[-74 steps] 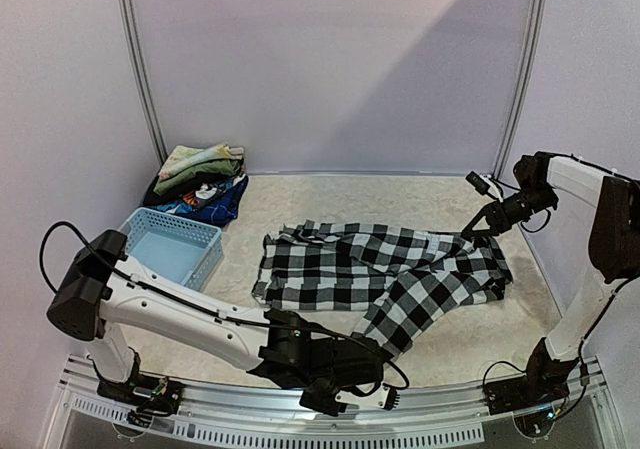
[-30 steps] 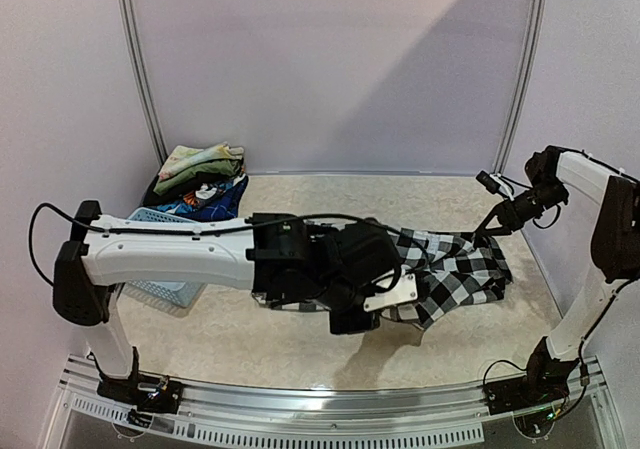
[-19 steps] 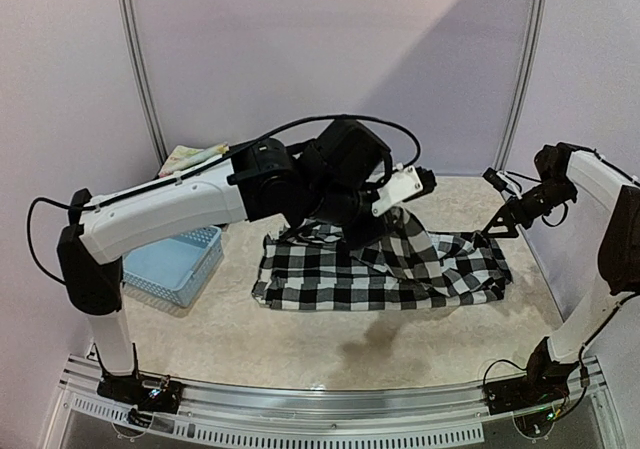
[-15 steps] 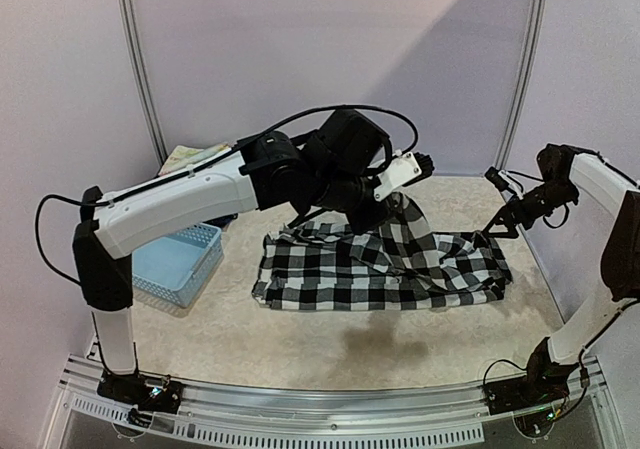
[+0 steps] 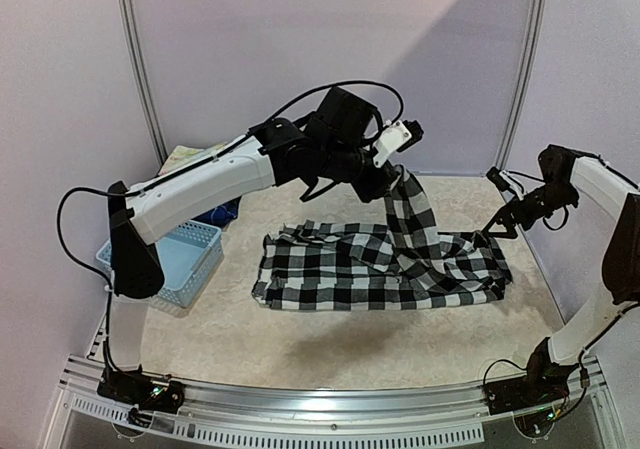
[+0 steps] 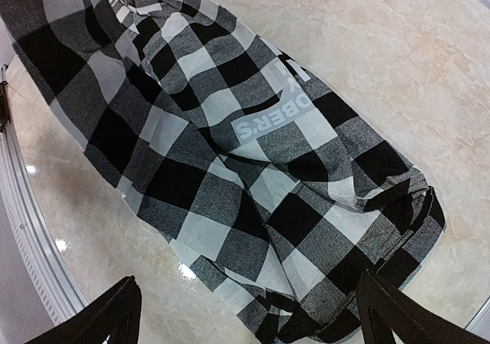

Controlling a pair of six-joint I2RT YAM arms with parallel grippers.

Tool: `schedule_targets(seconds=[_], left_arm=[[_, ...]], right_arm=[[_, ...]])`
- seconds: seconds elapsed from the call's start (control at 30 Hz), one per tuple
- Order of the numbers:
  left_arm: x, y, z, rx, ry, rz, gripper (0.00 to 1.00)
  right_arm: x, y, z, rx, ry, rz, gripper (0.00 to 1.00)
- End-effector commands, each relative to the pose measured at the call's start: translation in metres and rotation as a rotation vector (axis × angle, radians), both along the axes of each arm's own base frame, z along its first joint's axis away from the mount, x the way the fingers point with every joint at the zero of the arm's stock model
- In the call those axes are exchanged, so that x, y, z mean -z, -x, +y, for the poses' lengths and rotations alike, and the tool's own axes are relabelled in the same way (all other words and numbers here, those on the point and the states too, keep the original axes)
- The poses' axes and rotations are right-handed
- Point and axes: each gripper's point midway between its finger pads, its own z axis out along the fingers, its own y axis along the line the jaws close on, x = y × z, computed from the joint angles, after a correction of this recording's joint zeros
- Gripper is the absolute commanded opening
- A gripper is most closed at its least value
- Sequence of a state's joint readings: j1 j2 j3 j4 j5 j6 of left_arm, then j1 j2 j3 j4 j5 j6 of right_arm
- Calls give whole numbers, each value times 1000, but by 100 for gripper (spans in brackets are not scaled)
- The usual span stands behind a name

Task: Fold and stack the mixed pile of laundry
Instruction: Adjust the rectangle-folded shirt at the center of the board.

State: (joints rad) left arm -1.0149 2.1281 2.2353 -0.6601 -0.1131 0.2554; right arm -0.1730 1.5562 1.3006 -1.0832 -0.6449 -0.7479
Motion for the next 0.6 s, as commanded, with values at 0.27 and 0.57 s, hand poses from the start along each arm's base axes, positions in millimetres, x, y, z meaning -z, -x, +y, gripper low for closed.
schedule_targets(seconds=[0.27, 0.57], left_arm=[[-40, -29, -44, 29, 273, 16, 0], [-45, -38, -45, 59, 246, -72, 0]], right_arm=[[18, 8, 3, -37, -36, 78, 99], [32, 12, 3, -48, -34, 117, 99]])
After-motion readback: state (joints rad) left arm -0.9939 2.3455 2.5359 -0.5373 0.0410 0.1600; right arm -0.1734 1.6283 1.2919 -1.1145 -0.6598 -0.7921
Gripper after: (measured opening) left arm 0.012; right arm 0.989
